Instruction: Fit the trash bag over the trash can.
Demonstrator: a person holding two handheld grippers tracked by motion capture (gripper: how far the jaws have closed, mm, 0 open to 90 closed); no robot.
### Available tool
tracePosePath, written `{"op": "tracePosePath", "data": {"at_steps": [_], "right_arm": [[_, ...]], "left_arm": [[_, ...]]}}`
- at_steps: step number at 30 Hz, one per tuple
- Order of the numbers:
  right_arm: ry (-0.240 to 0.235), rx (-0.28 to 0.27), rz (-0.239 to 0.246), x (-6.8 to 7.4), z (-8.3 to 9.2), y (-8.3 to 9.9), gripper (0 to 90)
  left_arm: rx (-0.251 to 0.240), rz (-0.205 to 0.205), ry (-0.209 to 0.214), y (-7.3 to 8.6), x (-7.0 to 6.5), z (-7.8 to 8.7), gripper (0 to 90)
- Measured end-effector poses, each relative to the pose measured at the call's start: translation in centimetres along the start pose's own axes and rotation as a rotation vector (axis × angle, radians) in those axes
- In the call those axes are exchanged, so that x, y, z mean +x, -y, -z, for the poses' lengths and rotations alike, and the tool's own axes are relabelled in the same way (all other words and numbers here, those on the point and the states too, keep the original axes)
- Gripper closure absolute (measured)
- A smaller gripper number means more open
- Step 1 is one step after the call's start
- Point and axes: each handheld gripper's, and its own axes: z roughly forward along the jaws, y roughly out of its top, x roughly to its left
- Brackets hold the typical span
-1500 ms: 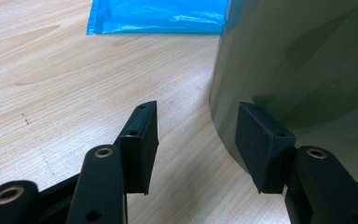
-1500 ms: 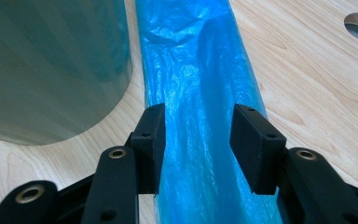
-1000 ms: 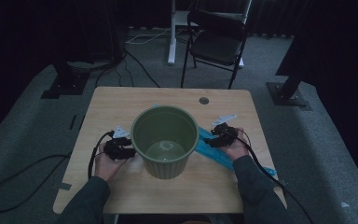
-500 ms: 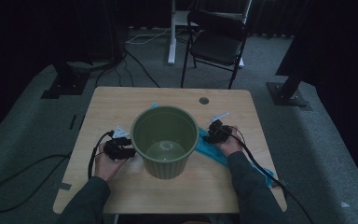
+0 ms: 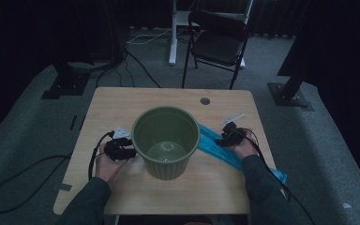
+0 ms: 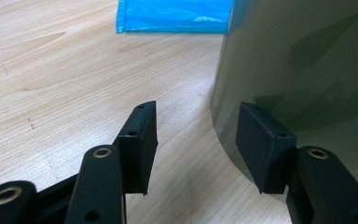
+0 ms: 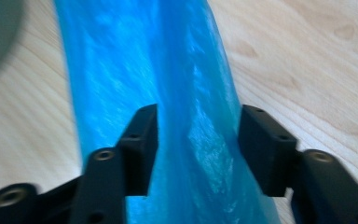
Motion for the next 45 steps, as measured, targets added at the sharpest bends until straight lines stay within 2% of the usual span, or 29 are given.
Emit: {"op": "tracePosePath", "data": {"at_steps": [5,8,11,17,20,24,27,32,36,41,43,45], "right_arm": [[-0.002,-0.062,-0.005,0.9,1.5,-1.5,37.5],[0.023,-0.070,0.020,1.7,1.7,-2.6,37.3],[0.032,-0.055,0.029,1.9,0.4,-3.5,39.1],[0.020,0.002,-0.017,1.0,-3.1,-3.8,40.7],[0.015,0.016,-0.015,0.9,-4.1,-3.7,41.0],[0.034,0.055,-0.009,0.9,-4.7,-3.5,42.1],[0.040,0.051,-0.019,0.7,-4.7,-3.4,47.6],[0.046,0.062,-0.016,0.5,-4.4,-3.4,67.1],[0.057,0.072,-0.008,0.3,-4.1,-3.2,77.1],[0.075,0.089,0.002,-0.4,-3.6,-2.6,87.7],[0.088,0.095,0.006,-0.8,-3.2,-2.1,89.2],[0.081,0.078,-0.009,-1.3,-2.6,-1.6,89.4]], "left_arm": [[-0.002,0.000,0.001,0.0,0.0,0.0,48.4],[0.000,-0.001,0.000,0.0,0.0,0.0,48.4],[-0.006,0.000,0.001,0.0,0.0,0.0,48.4],[-0.008,0.000,0.002,0.0,0.1,0.0,48.4],[-0.009,0.000,0.001,-0.1,0.1,0.0,48.4],[-0.009,0.000,0.001,-0.1,0.1,0.0,48.4],[-0.010,0.001,0.001,-0.1,0.1,0.1,48.4],[-0.010,0.001,0.001,-0.1,0.0,0.1,48.4],[-0.013,0.003,0.002,-0.1,0.1,0.1,48.4],[-0.014,0.002,0.003,-0.1,0.1,0.1,48.4],[-0.015,0.003,0.004,-0.1,0.1,0.2,48.4],[-0.016,0.004,0.006,-0.1,0.1,0.2,48.4]]}}
